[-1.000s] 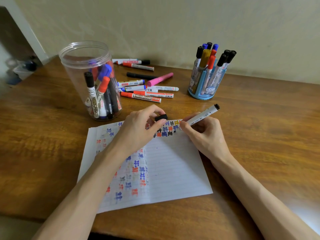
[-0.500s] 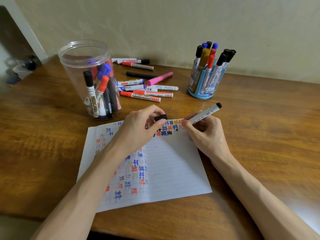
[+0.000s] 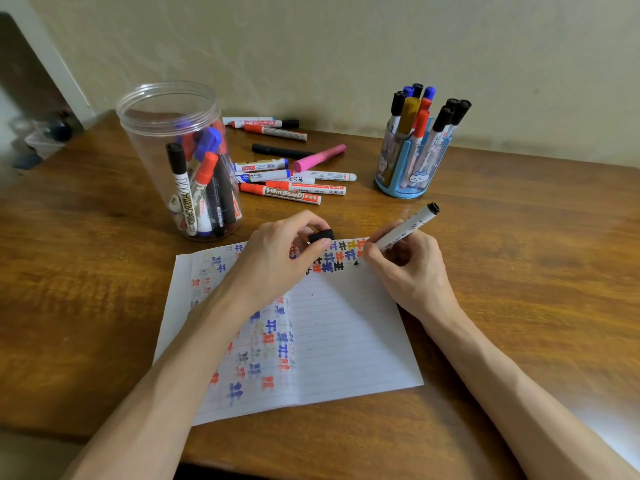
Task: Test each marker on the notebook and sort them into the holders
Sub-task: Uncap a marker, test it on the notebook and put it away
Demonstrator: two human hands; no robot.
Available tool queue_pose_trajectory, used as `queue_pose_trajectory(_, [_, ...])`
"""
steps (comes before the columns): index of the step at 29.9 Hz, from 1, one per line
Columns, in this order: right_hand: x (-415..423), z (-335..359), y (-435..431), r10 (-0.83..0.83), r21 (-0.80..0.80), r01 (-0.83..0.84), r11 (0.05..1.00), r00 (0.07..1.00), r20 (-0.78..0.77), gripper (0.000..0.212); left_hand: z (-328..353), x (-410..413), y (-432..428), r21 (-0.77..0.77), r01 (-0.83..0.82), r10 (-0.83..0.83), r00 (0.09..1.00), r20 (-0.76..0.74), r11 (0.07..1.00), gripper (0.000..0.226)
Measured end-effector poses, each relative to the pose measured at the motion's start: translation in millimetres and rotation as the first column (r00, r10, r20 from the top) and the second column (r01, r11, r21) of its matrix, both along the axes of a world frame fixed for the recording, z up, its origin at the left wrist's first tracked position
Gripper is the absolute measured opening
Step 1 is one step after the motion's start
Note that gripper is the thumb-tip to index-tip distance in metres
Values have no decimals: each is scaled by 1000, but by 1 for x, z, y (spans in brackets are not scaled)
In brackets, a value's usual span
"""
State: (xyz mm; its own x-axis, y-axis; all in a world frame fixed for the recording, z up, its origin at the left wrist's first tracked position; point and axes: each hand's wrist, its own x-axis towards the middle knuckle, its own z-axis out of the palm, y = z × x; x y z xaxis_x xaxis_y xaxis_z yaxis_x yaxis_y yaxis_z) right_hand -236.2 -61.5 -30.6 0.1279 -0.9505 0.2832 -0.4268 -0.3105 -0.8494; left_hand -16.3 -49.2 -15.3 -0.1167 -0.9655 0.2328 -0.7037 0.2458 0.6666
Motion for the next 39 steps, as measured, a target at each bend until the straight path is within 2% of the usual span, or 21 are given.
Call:
queue_pose_trajectory(5, [0,0,-1,-11,32,9,999,997,73,7,1,-1,1,1,0,0,1000,4,1000,21])
queue_pose_trajectory(11, [2,0,1,41,33,-42,999,999,27,6,0,0,1,-9,10,-10,1000,4,1000,22])
queue_pose_trajectory(20, [1,-1,-1,-14,49,10,999,997,75,6,-1,0,0,-6,16,-16,1000,9,1000,22])
queue_pose_trajectory(25, [1,-1,-1,13,38,-14,999,1000,21,10,-1,0,0,-9,18,-18,1000,8,1000,21])
queue_pose_trajectory(28, [1,0,-1,23,77,-25,997,999,28,10,0,0,1,-7,21,-21,1000,12,1000,21])
queue_pose_trajectory(34, [1,-1,-2,-4,48,1,999,998,68,5,1,0,1,-11,25,-24,1000,12,1000,22])
queue_pose_trajectory(39, [1,1,0,-2,31,1,1000,1000,9,8,0,-1,1,-11,24,-24,1000,16,1000,23])
